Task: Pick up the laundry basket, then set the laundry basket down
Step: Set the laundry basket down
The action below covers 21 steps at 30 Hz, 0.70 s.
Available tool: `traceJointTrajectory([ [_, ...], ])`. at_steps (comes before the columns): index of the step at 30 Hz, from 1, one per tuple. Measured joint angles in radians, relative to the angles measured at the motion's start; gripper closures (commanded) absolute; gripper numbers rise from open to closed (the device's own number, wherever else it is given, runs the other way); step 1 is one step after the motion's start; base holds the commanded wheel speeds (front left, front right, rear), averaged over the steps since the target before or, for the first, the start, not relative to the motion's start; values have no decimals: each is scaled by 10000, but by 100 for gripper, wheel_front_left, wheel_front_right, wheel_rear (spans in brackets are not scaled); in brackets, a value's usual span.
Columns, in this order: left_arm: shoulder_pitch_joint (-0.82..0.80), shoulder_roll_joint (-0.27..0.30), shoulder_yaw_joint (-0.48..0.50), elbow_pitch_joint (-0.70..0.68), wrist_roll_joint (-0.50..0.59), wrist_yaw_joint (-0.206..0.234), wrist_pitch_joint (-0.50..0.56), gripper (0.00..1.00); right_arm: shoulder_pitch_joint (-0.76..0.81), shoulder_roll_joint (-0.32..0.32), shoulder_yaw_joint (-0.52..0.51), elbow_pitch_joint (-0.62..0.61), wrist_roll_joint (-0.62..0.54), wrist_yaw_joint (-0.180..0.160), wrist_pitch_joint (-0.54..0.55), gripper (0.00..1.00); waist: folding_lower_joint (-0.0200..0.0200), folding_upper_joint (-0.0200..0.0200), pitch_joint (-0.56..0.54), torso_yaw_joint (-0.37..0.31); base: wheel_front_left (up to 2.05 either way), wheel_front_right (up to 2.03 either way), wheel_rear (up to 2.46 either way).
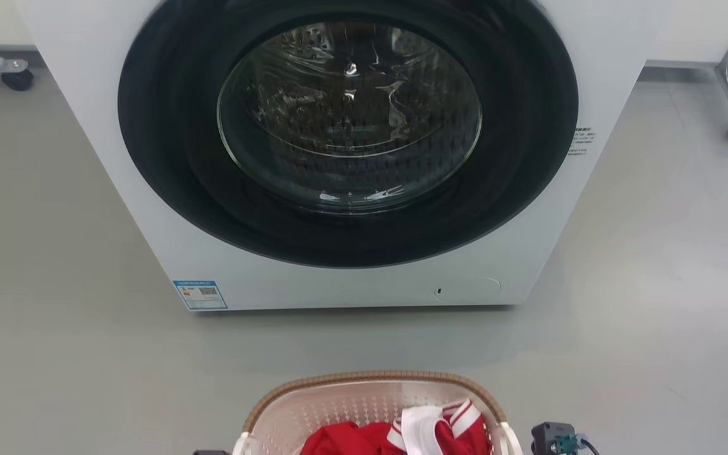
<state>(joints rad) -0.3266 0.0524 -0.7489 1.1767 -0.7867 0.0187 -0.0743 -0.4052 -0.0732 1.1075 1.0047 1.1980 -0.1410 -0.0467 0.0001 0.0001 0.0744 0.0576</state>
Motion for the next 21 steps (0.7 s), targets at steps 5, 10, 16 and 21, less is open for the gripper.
traceJointTrajectory([
  [5, -391, 10, 40, 8, -36, 6, -69, 100, -400, -2, -10, 25, 4, 0, -176, 100, 0, 0, 314, -19, 0, 0, 0],
  [10, -1086, 8, 182, -31, -38, 82, -188, 100, -1224, -6, -88, 119, 4, 2, -311, 100, 0, 1, 791, -22, 0, 0, 0],
  [16, -2112, 15, 454, -192, -105, 207, -456, 100, -2484, -54, -117, 257, -67, 2, -550, 100, 1, 0, 1681, -6, 0, 0, 0],
  [21, -2658, 15, 606, -244, -115, 253, -650, 100, -3191, -42, -205, 456, -138, 4, -725, 100, 2, 1, 2388, 35, 0, 0, 0],
])
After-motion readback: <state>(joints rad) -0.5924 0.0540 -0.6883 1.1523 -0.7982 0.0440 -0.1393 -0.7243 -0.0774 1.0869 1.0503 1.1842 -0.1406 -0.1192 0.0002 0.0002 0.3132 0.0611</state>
